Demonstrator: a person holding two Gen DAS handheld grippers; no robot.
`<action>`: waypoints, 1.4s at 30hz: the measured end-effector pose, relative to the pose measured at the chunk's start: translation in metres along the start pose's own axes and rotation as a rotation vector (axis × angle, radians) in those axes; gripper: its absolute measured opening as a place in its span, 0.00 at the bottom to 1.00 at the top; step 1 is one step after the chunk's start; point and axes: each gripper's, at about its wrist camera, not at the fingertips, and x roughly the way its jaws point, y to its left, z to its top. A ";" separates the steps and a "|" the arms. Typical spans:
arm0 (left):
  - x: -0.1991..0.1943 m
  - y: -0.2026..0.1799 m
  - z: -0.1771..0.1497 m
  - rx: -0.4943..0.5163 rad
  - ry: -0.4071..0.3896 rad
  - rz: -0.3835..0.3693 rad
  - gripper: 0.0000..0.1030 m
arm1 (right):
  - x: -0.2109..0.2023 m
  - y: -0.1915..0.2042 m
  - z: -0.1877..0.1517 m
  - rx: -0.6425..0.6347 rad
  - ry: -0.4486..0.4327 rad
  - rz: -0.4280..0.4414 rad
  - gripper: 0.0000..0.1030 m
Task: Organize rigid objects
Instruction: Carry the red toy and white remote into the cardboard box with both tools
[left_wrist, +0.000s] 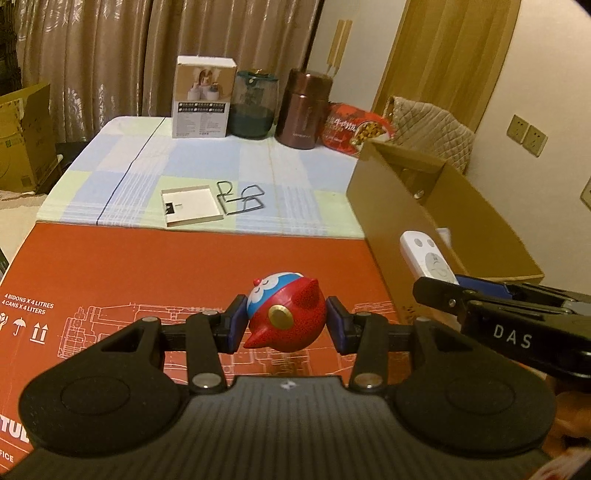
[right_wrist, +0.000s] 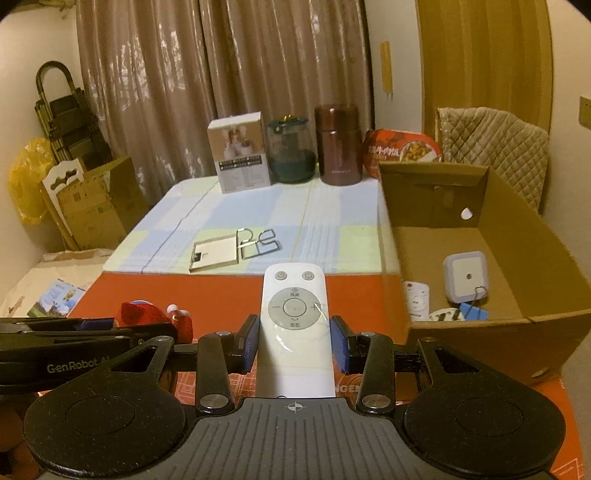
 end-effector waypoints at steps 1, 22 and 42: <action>-0.003 -0.002 0.001 0.001 -0.004 -0.005 0.38 | -0.004 -0.002 0.001 0.006 -0.004 -0.002 0.36; -0.006 -0.100 0.047 0.077 -0.048 -0.155 0.38 | -0.068 -0.101 0.037 0.133 -0.103 -0.141 0.36; 0.040 -0.188 0.077 0.145 -0.008 -0.252 0.38 | -0.070 -0.176 0.054 0.139 -0.103 -0.216 0.36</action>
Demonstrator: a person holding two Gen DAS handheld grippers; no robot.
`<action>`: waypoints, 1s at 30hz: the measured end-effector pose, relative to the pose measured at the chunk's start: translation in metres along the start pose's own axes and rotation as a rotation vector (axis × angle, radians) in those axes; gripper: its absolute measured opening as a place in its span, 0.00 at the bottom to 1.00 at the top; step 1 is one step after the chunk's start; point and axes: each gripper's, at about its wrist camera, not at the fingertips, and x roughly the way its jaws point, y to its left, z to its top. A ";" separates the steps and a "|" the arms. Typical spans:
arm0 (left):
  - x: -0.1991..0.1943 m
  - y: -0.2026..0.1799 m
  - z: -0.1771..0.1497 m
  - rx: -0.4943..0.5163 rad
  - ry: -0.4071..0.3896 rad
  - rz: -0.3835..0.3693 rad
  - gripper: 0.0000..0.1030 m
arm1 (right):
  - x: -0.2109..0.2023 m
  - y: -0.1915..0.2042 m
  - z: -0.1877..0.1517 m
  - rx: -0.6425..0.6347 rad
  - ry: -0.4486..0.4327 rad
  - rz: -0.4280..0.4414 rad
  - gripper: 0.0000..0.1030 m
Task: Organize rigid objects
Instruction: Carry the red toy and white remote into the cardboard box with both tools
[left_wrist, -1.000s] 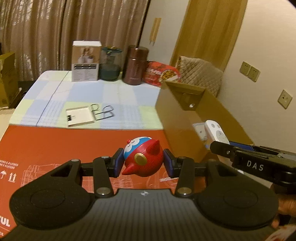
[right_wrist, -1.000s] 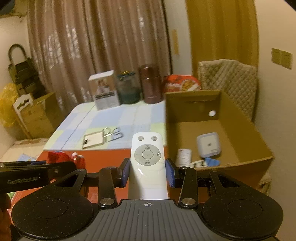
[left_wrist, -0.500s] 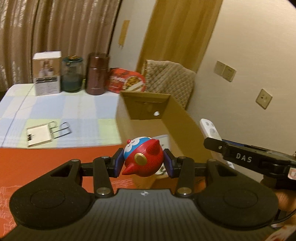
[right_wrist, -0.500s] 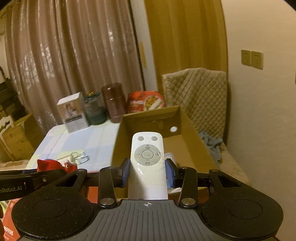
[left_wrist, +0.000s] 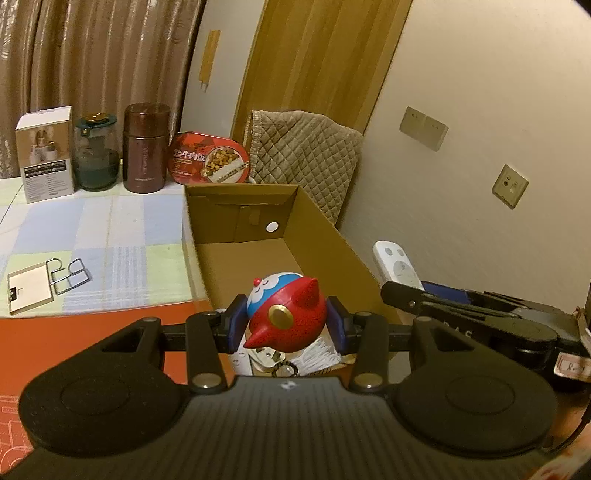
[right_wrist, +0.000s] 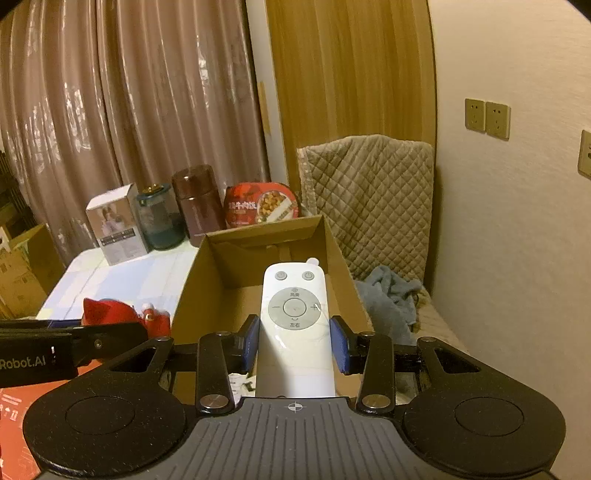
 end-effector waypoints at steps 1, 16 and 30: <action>0.004 -0.001 0.002 0.002 0.003 0.000 0.38 | 0.002 -0.001 0.001 -0.004 0.003 -0.001 0.36; 0.080 0.013 0.044 0.034 0.037 0.032 0.38 | 0.083 -0.024 0.035 -0.030 0.109 0.039 0.36; 0.160 0.044 0.077 0.038 0.098 0.085 0.38 | 0.174 -0.031 0.069 -0.074 0.183 0.063 0.36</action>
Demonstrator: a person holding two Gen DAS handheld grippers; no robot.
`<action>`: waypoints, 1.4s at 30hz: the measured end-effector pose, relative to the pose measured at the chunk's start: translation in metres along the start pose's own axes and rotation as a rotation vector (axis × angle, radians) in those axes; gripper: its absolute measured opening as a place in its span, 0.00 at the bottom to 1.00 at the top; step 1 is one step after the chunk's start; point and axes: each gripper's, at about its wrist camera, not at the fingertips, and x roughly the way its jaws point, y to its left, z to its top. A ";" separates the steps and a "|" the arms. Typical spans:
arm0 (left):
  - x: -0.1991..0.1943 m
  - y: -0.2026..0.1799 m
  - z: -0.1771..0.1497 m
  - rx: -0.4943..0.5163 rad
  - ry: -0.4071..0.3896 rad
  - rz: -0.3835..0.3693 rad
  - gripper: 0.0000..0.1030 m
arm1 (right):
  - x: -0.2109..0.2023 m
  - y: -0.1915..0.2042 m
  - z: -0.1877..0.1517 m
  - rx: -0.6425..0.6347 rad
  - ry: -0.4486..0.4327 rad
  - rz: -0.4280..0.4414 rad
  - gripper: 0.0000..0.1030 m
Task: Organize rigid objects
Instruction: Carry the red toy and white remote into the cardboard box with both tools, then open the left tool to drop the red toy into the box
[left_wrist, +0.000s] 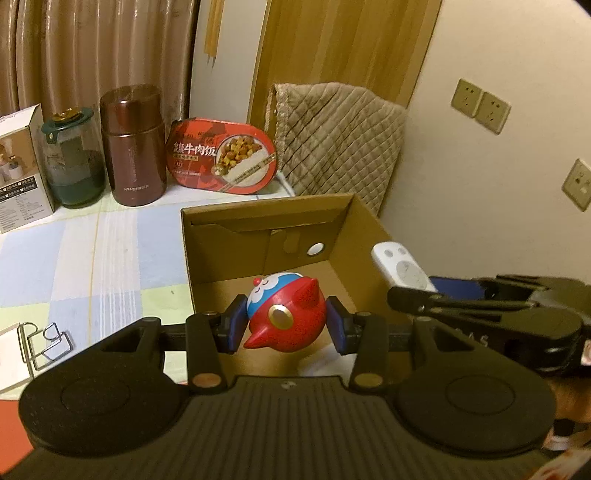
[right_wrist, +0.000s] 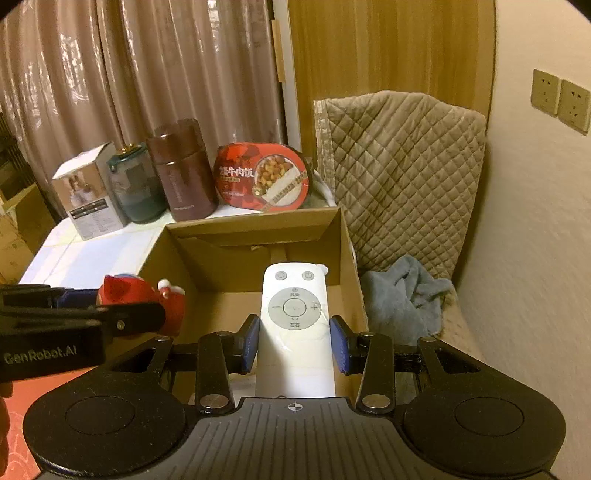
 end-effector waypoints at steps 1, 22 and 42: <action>0.003 0.001 0.001 0.002 0.003 0.002 0.38 | 0.004 0.000 0.002 -0.003 0.003 -0.002 0.36; 0.035 0.004 0.005 0.024 0.030 0.005 0.38 | 0.039 0.002 0.007 0.007 0.052 0.009 0.36; 0.029 0.012 0.010 -0.003 -0.023 0.031 0.40 | 0.037 -0.004 0.005 0.034 0.053 0.008 0.36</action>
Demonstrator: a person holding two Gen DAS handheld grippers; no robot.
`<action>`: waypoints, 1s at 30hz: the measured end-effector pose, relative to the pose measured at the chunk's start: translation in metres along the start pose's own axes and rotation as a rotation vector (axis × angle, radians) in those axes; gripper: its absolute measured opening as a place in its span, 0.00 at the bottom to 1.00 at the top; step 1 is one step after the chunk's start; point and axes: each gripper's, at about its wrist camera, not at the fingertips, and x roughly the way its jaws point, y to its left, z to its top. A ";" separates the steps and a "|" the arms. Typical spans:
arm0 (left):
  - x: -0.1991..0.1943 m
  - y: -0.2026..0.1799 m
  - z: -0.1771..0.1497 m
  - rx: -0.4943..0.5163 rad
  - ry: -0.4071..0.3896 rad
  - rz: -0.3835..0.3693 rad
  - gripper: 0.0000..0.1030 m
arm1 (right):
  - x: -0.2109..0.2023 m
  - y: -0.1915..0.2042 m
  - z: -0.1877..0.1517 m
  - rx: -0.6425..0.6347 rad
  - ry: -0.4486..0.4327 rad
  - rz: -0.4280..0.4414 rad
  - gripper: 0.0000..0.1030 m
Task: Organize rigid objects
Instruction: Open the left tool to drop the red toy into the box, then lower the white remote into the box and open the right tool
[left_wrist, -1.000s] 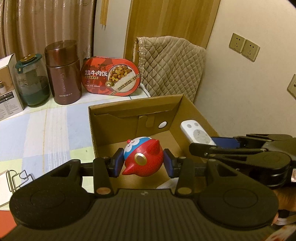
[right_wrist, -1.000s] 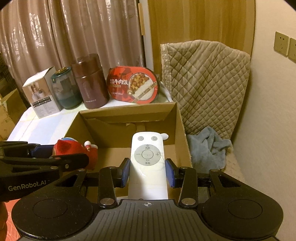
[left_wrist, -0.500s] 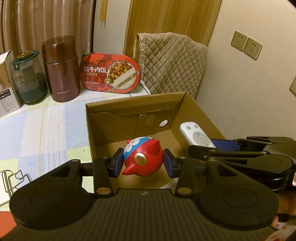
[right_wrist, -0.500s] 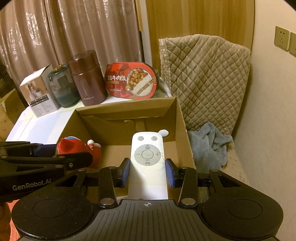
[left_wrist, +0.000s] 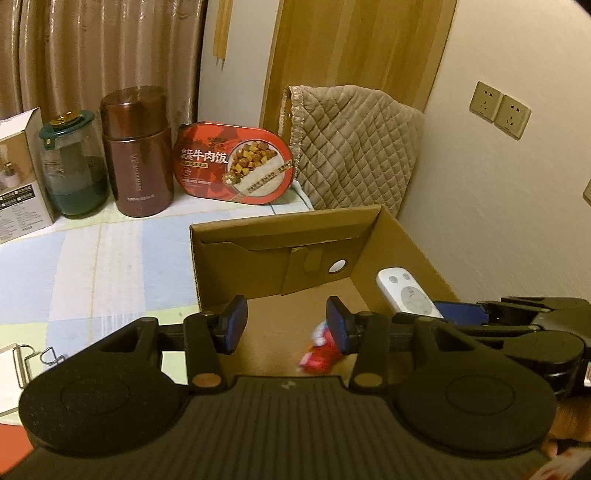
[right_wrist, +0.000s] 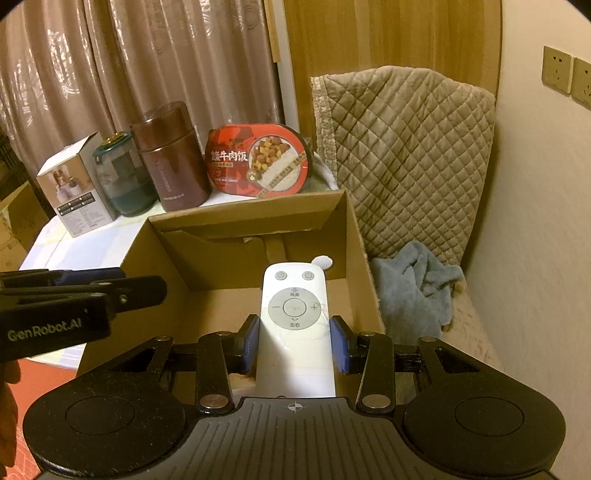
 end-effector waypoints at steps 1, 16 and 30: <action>-0.001 0.001 0.000 0.001 0.001 0.003 0.40 | -0.001 0.000 0.000 0.001 -0.002 -0.001 0.36; -0.015 0.003 -0.004 0.006 0.001 0.000 0.40 | -0.010 0.015 0.004 -0.008 -0.016 0.004 0.36; -0.019 0.005 -0.006 -0.002 0.006 -0.002 0.40 | -0.012 0.017 0.004 -0.016 -0.015 -0.004 0.36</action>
